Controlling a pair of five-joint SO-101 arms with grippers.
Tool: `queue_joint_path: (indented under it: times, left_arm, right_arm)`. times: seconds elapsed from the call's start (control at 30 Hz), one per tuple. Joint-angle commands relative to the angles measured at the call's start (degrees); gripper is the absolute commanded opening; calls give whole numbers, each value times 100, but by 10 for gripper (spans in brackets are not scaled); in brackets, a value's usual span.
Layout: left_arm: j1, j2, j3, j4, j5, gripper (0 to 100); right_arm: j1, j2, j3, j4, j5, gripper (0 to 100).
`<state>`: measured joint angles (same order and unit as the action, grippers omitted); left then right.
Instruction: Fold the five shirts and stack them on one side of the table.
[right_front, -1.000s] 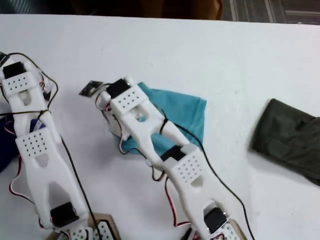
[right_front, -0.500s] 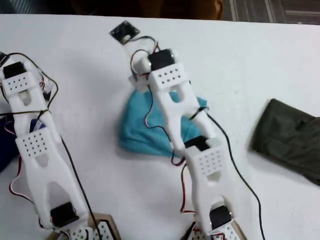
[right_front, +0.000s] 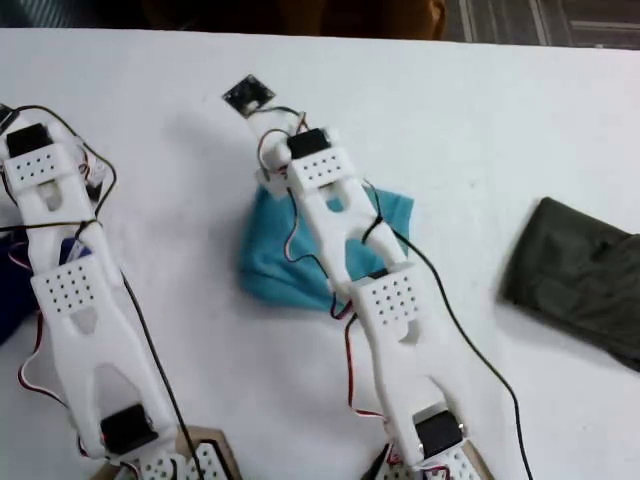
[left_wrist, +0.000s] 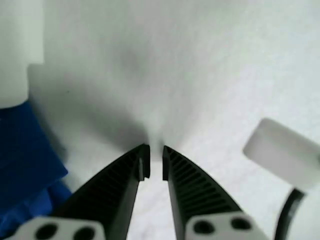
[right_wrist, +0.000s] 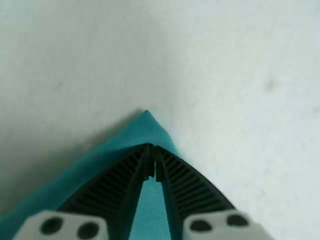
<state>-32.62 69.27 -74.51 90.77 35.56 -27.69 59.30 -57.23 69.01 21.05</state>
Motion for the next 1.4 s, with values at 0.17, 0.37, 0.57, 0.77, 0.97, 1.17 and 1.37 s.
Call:
queue_joint_path:
  times: [0.17,0.37,0.57,0.77,0.97,1.17,1.37]
  left_arm:
    - [-9,-70,-171,-53,-18,72]
    - [-9,-70,-171,-62,-18,72]
    - [-9,-70,-171,-70,-18,72]
    - [-9,-70,-171,-70,-18,72]
    - [-9,-70,-171,-70,-18,72]
    - [0,-70,-171,-70,-18,72]
    - [0,-70,-171,-70,-18,72]
  right_arm:
    - [48,-242,-1829,1341,-18,18]
    - [295,-259,-2971,3064,0,18]
    - [760,-541,-2760,3266,0,18]
    - [778,-2246,809,3248,0,18]
    - [989,-4040,3701,3020,0,18]
    - [1156,-4725,5688,2273,0,18]
    - [1103,-4716,7007,1437,0,18]
